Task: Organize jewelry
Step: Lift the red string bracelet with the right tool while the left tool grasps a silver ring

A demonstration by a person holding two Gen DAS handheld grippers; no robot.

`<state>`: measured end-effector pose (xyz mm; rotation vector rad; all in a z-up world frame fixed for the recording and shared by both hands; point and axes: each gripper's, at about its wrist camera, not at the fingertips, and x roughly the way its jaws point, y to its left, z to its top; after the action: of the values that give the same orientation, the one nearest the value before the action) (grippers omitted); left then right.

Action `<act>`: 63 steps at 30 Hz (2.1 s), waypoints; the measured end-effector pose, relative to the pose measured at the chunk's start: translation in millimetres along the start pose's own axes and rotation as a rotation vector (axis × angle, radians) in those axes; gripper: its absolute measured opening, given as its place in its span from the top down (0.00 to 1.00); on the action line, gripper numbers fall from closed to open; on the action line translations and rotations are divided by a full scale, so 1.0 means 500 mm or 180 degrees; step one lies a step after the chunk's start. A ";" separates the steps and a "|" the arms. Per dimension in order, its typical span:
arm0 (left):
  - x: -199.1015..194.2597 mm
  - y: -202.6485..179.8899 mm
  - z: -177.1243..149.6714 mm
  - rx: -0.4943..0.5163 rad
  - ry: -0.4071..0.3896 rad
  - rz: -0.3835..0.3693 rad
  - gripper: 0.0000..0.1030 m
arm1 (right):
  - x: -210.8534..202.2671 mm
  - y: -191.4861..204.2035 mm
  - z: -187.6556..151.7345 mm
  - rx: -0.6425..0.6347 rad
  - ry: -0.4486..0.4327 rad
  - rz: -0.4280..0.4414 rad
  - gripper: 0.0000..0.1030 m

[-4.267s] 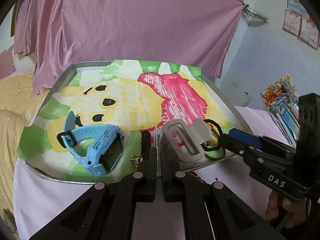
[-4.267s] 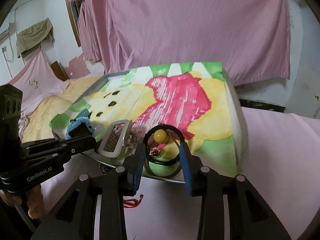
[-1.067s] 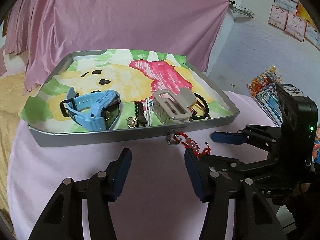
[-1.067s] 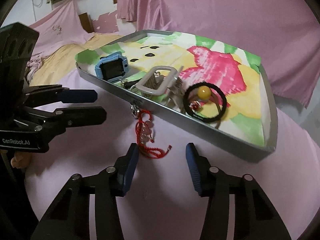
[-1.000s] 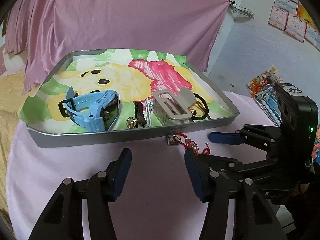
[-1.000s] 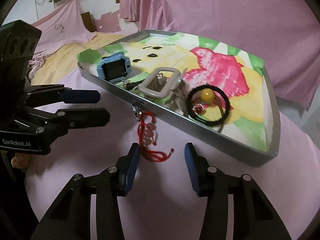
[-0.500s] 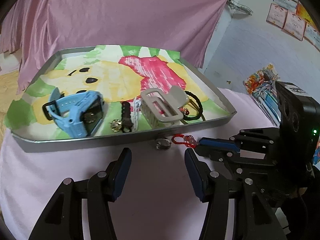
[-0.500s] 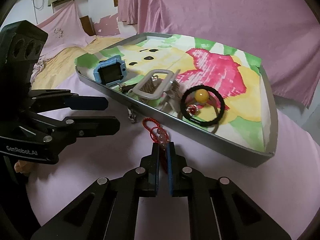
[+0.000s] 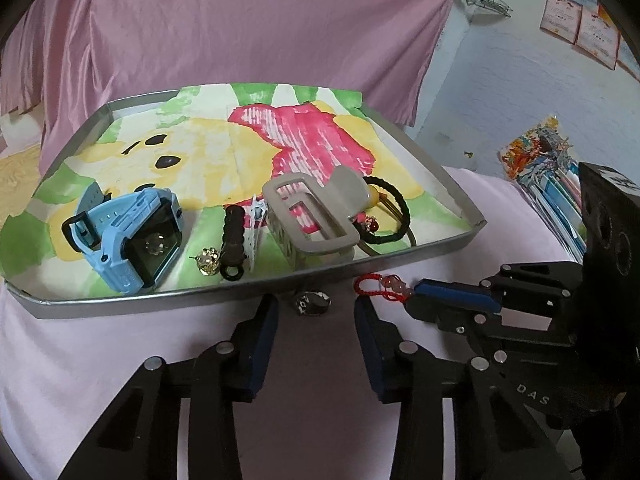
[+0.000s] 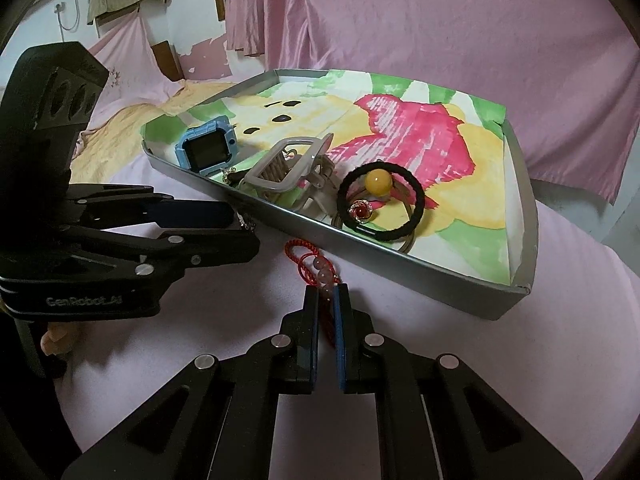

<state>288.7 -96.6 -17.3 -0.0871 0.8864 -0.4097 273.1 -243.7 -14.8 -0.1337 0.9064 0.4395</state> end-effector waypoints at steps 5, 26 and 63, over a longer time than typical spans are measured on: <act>0.004 -0.008 0.001 0.0019 0.0001 0.0074 0.66 | 0.000 0.000 0.000 0.0005 0.0000 0.0000 0.94; -0.007 0.002 -0.008 -0.0088 0.0005 0.0001 0.81 | -0.003 0.007 -0.006 0.0102 -0.0012 -0.0027 0.94; -0.046 0.029 -0.044 -0.0225 -0.0064 -0.0059 0.81 | 0.013 0.040 0.012 0.0103 -0.0016 0.0026 0.77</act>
<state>263.5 -72.6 -17.9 -0.1644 0.8809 -0.3943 272.7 -221.8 -14.7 -0.0993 0.9091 0.4323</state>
